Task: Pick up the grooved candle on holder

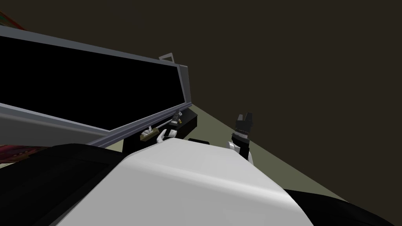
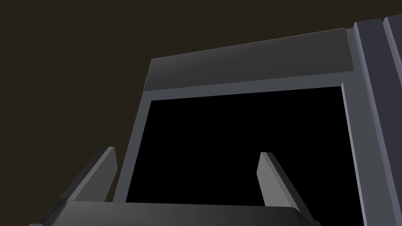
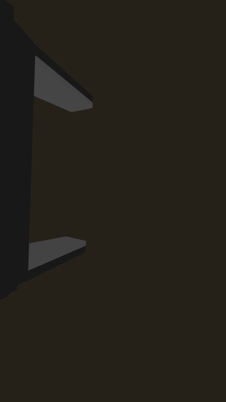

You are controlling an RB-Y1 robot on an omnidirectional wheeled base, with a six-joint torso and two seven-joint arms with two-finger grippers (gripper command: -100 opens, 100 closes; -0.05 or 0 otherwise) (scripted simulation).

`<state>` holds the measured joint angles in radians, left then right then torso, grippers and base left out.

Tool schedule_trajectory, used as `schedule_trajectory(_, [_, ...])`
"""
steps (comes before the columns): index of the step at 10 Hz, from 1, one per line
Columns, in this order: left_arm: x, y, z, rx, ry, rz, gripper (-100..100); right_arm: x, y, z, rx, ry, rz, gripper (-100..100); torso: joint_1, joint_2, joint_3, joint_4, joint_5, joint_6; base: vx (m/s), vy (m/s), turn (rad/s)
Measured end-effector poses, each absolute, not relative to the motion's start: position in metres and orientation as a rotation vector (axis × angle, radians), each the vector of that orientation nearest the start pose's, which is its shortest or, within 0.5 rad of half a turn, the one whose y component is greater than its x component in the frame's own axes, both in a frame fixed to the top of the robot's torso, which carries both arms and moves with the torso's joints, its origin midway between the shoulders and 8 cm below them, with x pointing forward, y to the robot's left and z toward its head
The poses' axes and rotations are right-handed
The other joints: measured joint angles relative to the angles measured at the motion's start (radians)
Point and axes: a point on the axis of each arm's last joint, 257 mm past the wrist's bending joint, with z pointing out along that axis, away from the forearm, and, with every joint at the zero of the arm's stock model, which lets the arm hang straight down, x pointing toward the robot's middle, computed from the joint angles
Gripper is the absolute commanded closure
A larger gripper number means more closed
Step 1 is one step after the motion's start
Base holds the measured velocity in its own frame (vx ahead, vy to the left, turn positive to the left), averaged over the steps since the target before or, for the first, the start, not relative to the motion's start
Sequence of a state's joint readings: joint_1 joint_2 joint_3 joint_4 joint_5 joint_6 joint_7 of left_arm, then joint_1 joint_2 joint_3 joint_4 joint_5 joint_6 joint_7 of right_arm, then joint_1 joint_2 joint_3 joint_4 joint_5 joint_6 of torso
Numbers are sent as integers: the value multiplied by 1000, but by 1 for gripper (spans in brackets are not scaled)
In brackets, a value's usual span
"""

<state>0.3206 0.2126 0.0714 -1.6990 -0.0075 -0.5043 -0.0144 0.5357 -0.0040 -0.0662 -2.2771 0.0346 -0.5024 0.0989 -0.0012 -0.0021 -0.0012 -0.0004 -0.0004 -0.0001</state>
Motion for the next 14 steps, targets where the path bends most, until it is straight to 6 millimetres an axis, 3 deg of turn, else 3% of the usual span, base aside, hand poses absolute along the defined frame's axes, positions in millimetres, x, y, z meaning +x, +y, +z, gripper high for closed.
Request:
schedule_trajectory(6, [448, 350, -240, -871, 1183, -990, -100, 338, -301, 13, 610, 680, 1102, 0, 0, -1, -1, 0, 0, 0, 42, -26, 1])
schedule_trajectory(14, [444, 377, -323, -952, 1349, -850, -100, 338, -301, 13, 610, 680, 1103, 0, 0, 0, 0, 0, 0, 0, 42, -25, -1])
